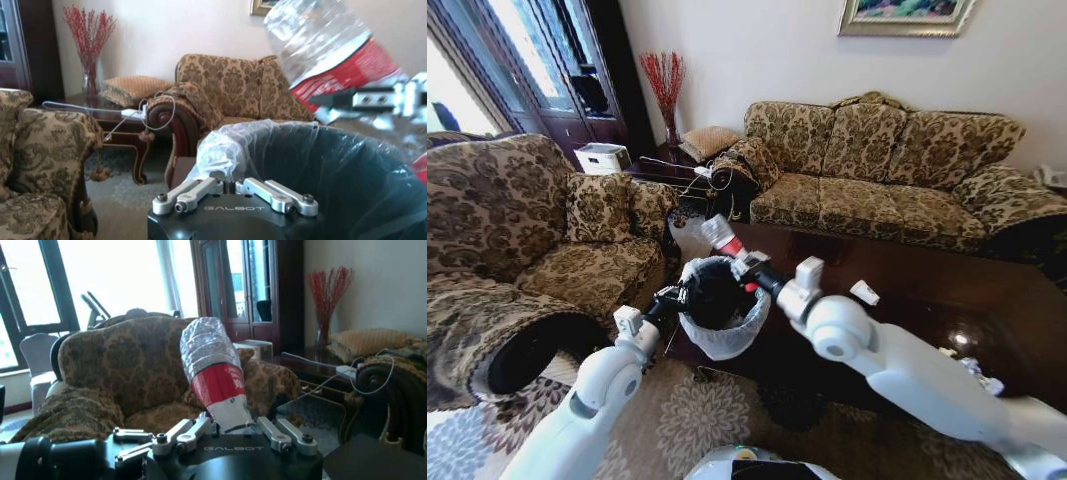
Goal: Move to the front of the table and place the trash on the table into the trash bin.
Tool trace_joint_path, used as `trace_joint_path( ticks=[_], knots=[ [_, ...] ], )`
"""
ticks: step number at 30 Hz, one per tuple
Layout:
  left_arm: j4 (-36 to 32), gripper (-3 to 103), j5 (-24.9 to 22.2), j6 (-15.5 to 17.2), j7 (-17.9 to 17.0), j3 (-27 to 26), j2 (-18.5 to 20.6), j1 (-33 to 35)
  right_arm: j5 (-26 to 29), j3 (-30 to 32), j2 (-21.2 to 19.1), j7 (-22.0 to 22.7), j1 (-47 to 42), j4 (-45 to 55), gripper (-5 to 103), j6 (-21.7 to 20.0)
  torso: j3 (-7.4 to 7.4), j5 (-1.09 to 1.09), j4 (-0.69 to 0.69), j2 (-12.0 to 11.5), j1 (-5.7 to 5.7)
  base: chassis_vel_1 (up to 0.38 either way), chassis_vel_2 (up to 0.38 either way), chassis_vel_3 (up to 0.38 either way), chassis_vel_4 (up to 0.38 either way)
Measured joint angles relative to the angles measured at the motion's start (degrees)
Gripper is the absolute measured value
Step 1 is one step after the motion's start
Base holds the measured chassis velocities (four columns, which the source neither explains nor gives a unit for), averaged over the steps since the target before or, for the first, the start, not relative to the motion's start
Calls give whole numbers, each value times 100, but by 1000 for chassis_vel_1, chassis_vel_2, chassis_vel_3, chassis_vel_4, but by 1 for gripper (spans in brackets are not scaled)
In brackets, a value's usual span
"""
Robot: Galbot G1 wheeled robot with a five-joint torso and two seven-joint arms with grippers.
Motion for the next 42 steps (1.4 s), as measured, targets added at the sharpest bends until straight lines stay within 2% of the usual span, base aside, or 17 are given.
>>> trace_joint_path(
  ticks=[4, 7, 10, 11, 14, 15, 17, 18, 22, 23, 26, 28, 30, 33, 37, 39, 42],
  knots=[
    [-4, 3, -23, 8, 0, -17, 4, -14, -136, -90, 117, 4, 98, -124, 32, 35, 0, 0, 0, 0, 0, 0, 0, 0, 0],
    [-5, 3, -45, 9, 0, -51, 13, 1, -140, -115, 150, 17, 184, -126, 37, 43, 0, 0, 0, 0, 1, 0, 0, 0, 0],
    [11, 3, -58, 9, -1, -72, 10, 4, -117, -105, 147, 26, 258, -125, 54, 45, 0, 0, 1, 0, 0, 0, 0, 0, 0],
    [11, 3, -58, 9, -1, -72, 10, 4, -117, -105, 147, 26, 258, -125, 54, 45, 0, 0, 1, 0, 0, 0, 0, 0, 0],
    [37, 3, -56, -6, -11, -81, 3, -25, -105, -80, 90, 27, 267, -107, 70, 48, 0, 0, 1, 0, 0, 0, 0, 0, 0],
    [37, 3, -56, -6, -11, -81, 3, -25, -105, -80, 90, 27, 267, -107, 70, 48, 0, 0, 1, 0, 0, 0, 0, 0, 0],
    [45, 3, -32, 3, -7, -95, 2, -34, -105, 31, 82, 56, 257, -90, 81, 56, 0, 1, 0, 0, 0, 0, 0, 0, 0],
    [45, 3, -32, 3, -7, -95, 2, -34, -105, 31, 82, 56, 257, -90, 81, 56, 0, 1, 0, 0, 0, 0, 0, 0, 0],
    [44, 3, 38, 79, -2, -136, 15, -18, -94, 524, 33, 118, 169, -98, 96, 67, 0, 0, 2, 0, 0, 0, 0, 0, 0],
    [44, 3, 38, 79, -2, -136, 15, -18, -94, 524, 33, 118, 169, -98, 96, 67, 0, 0, 2, 0, 0, 0, 0, 0, 0],
    [50, 3, 69, 88, -2, -160, 30, -13, -37, 1238, -181, 167, -188, -111, 100, 69, 0, 2, 2, 1, 0, 0, 0, 0, 0],
    [51, 3, 69, 88, -2, -163, 34, -13, -53, 1402, -288, 181, -303, -120, 100, 74, 0, 2, 2, 1, 0, 0, 0, 0, 0],
    [53, 3, 69, 88, -1, -172, 83, -13, -311, 1811, -710, 260, -715, -209, 100, 95, 0, 3, 1, 1, 0, 0, 0, 0, 0],
    [50, 3, 70, 89, 9, -176, 92, -22, -821, 2426, -1080, 292, -1461, -466, 100, 102, -1, 1, 0, 1, 0, -52, -51, -55, -48],
    [-68, 3, 130, 67, 23, -303, -11, 139, -1063, 2662, -991, 528, -1995, -716, 100, 33, 0, 1, -4, 1, 0, -73, -66, -74, -82],
    [-174, 3, 195, 36, 15, -394, -98, 264, -1131, 2757, -795, 575, -2270, -912, 100, -42, -1, 4, 3, 1, -1, -94, -78, -79, -94],
    [-201, 3, 227, 28, 7, -397, -120, 264, -1237, 2887, -686, 549, -2617, -1087, 100, -73, -1, 2, 3, 1, 0, -81, -67, -70, -76]
  ],
)
